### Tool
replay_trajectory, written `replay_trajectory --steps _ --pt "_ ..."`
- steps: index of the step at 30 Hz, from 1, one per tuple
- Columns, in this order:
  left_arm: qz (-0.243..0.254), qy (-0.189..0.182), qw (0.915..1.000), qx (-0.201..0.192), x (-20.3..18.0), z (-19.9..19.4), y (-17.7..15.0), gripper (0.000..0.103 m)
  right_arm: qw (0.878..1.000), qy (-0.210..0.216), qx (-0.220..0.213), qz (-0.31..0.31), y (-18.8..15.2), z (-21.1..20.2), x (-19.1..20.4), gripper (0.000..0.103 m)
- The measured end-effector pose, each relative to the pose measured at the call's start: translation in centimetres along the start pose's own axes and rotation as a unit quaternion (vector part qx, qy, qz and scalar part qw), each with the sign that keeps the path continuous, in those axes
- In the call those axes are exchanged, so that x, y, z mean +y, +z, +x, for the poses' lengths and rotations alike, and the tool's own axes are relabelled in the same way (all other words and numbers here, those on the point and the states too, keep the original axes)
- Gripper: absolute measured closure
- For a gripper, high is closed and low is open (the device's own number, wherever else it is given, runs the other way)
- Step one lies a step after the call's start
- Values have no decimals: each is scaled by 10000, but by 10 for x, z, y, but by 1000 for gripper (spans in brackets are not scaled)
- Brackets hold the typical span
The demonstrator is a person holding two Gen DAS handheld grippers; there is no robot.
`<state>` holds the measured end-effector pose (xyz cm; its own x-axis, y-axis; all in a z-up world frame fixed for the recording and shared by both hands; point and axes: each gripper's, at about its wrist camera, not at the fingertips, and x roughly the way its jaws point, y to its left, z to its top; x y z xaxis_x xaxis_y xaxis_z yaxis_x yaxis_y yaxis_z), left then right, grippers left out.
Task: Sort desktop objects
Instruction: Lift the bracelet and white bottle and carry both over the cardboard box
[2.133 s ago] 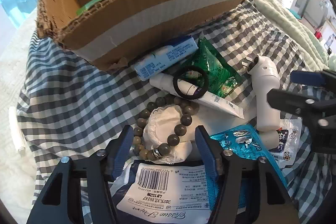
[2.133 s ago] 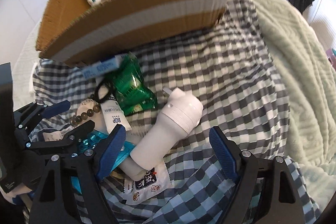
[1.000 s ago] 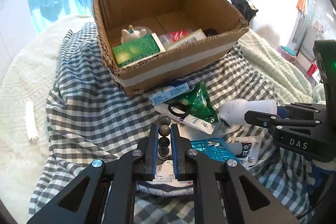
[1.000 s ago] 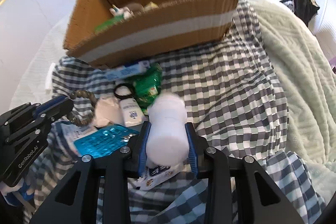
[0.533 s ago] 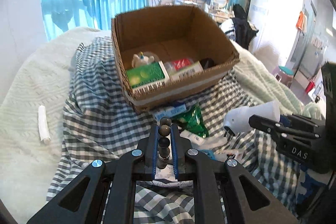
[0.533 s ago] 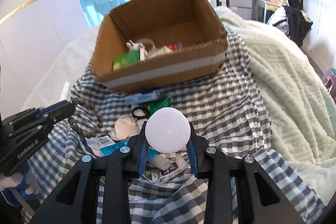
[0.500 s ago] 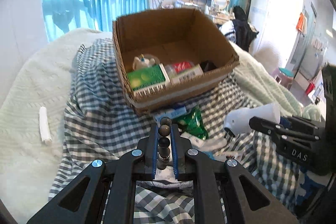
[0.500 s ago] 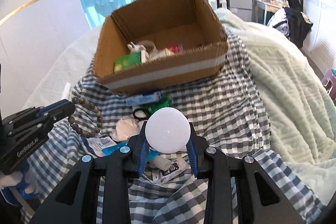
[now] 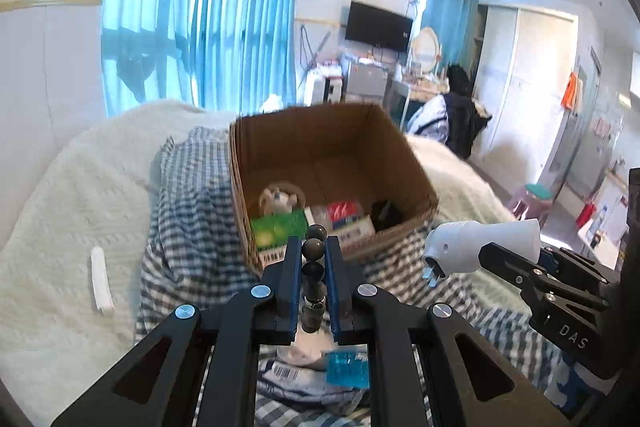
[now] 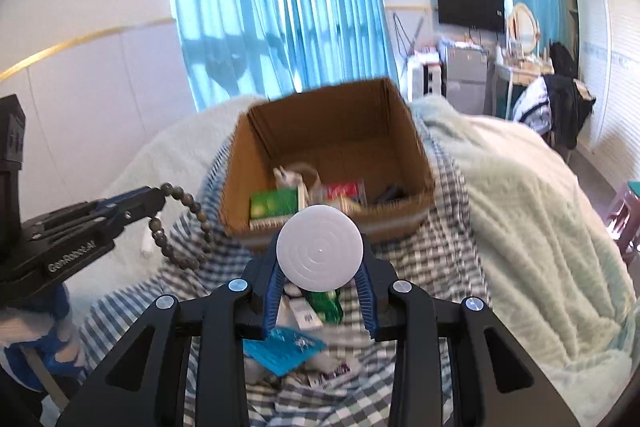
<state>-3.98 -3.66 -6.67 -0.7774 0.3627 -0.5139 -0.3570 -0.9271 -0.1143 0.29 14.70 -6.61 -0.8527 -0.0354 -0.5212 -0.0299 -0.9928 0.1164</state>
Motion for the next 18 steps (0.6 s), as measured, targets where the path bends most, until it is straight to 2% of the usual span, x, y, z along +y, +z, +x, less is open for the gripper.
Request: replay_trajectory --steps 8,18 --pt "-23 31 9991 -432 3 -10 28 92 9980 31 -624 -111 36 -26 5 71" --pt "-89 -51 9969 -774 6 -6 56 92 9923 -55 -1190 -346 72 -35 9 71"
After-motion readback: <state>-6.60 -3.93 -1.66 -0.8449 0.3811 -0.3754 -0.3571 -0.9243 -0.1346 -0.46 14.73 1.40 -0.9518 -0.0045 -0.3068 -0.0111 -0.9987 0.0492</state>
